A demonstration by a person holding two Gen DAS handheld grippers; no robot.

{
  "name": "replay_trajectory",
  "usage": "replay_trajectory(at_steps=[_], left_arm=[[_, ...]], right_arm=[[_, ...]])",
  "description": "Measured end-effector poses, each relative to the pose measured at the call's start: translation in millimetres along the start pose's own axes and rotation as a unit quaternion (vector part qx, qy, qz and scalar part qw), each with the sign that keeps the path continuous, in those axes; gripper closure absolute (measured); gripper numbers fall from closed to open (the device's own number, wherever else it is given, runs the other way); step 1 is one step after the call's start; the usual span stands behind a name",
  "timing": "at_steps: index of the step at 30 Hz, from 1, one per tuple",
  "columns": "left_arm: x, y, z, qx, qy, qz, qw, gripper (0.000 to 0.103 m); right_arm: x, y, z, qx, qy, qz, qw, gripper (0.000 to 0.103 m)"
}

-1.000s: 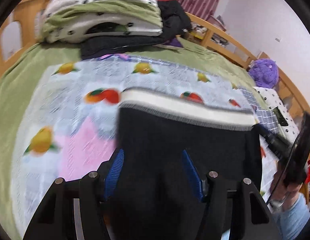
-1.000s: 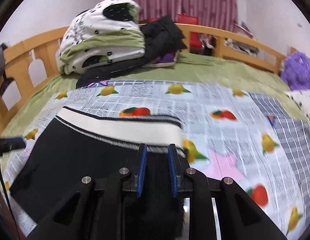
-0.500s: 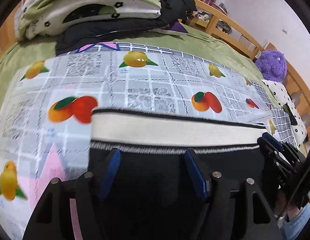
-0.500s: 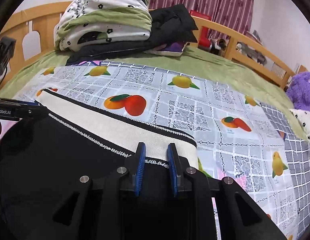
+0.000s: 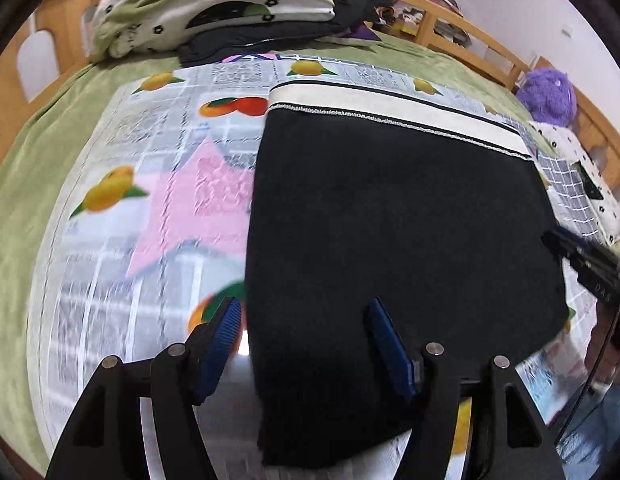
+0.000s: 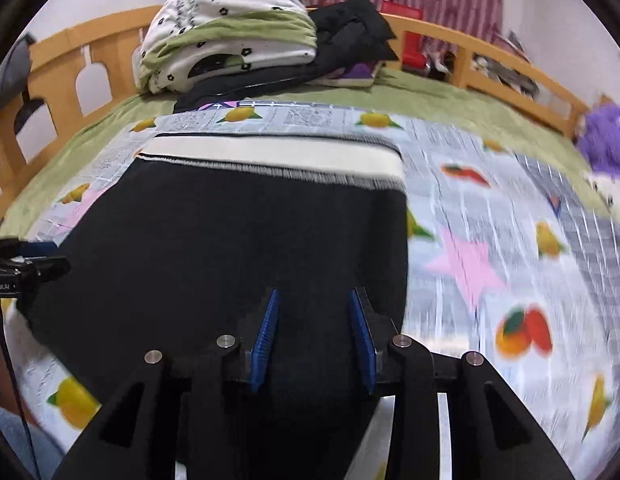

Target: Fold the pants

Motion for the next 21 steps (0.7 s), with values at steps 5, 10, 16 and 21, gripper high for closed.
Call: replay_trajectory(at_steps=[5, 10, 16, 21], left_arm=[[6, 8, -18, 0.011, 0.029, -0.024, 0.9992, 0.037], [2, 18, -32, 0.019, 0.028, -0.01, 0.9994, 0.037], [-4, 33, -43, 0.02, 0.025, 0.004, 0.9995, 0.038], [-1, 45, -51, 0.004, 0.025, 0.026, 0.9993, 0.038]], right_arm=[[-12, 14, -35, 0.034, -0.053, 0.025, 0.998, 0.067], [-21, 26, -53, 0.052, -0.074, 0.022, 0.996, 0.067], [-26, 42, -59, 0.056, -0.09, 0.017, 0.994, 0.067], [-21, 56, -57, 0.042, -0.088, 0.019, 0.995, 0.067]])
Point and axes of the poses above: each gripper's, at about its wrist camera, not at the fingertips, and y roughly against the way its jaws point, x to its left, z to its top, the point moved 1 cm from there along -y, roughly the way its jaws point, and after that the axes turned 4 degrees about -z, right-handed, at the moved point
